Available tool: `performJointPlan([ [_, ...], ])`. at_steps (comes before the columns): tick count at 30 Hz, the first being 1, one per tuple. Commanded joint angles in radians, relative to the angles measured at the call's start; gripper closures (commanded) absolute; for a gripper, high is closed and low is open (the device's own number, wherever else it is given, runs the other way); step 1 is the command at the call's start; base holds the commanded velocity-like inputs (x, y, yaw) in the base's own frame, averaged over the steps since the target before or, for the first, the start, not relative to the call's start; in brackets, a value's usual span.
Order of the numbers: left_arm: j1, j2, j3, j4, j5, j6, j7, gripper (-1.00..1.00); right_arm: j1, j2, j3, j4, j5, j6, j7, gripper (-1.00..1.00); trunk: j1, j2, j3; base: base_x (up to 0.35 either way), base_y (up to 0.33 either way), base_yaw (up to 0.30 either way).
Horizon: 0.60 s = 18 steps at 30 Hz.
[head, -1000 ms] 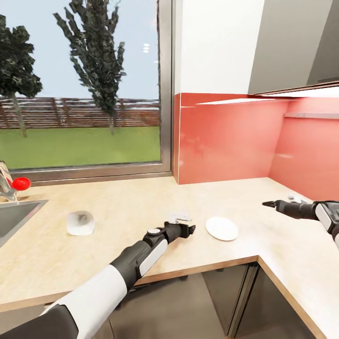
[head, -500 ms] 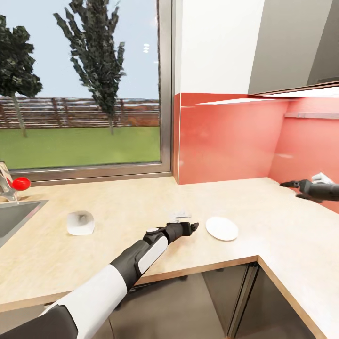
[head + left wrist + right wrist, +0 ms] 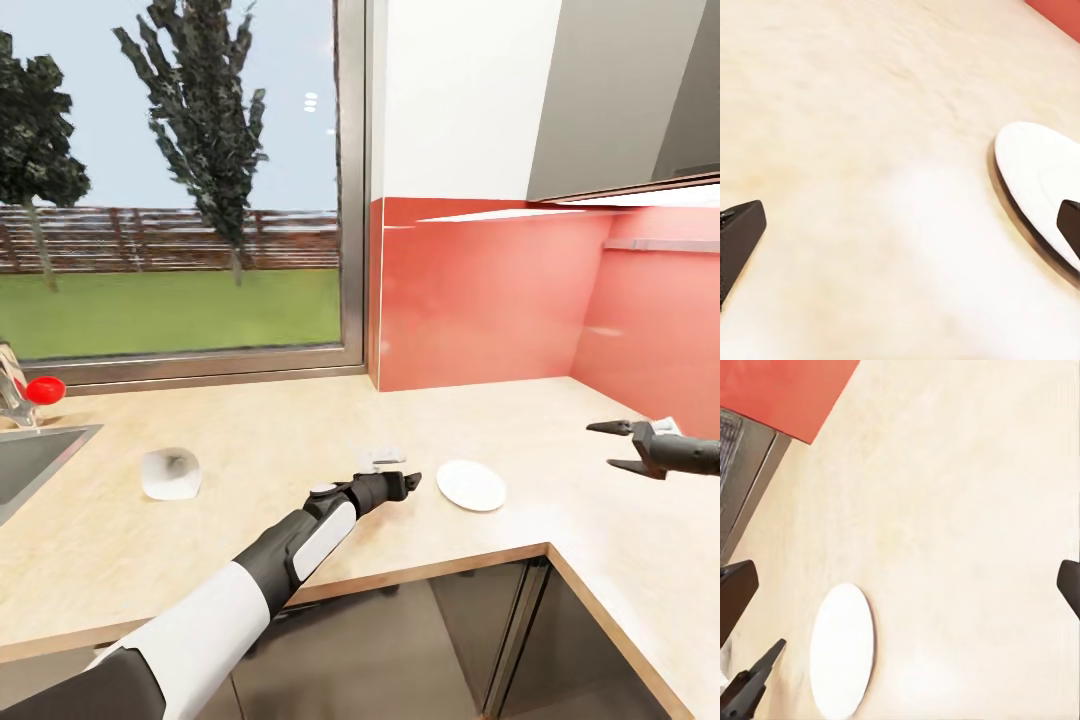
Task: Set up a coffee station on the kitchen countertop: keep the coffee maker on the countertop, move the bottle of coffee from the kitchen shelf to the counter next to the coffee maker, place a paper coffee filter on top of the coffee maker, put the saucer next to the coffee maker with the coffee cup on the saucer, and place the electric kettle next to the coffee maker.
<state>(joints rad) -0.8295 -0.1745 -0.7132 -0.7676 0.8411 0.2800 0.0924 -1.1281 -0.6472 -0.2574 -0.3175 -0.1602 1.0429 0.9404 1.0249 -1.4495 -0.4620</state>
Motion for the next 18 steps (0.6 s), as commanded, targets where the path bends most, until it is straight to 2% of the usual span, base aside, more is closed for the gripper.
performJointPlan([
  [1,0.0,0.0,-0.003,0.014,0.021,0.006,0.01,-1.0,-0.001,0.002,-0.003,0.005,0.001,0.004,0.011,-1.0,0.0,-0.001,-0.001,0.0,0.0,0.0],
  [6,0.0,0.0,-0.003,0.014,0.021,-0.003,0.01,-1.0,-0.001,0.009,0.001,0.012,0.001,0.004,0.063,-1.0,0.0,-0.001,-0.001,0.0,0.0,0.0],
  [18,0.0,0.0,-0.008,0.014,0.021,-0.024,0.009,-1.0,0.003,0.018,0.005,0.046,0.002,0.004,0.072,-1.0,0.0,-0.001,-0.001,0.0,0.0,0.0],
])
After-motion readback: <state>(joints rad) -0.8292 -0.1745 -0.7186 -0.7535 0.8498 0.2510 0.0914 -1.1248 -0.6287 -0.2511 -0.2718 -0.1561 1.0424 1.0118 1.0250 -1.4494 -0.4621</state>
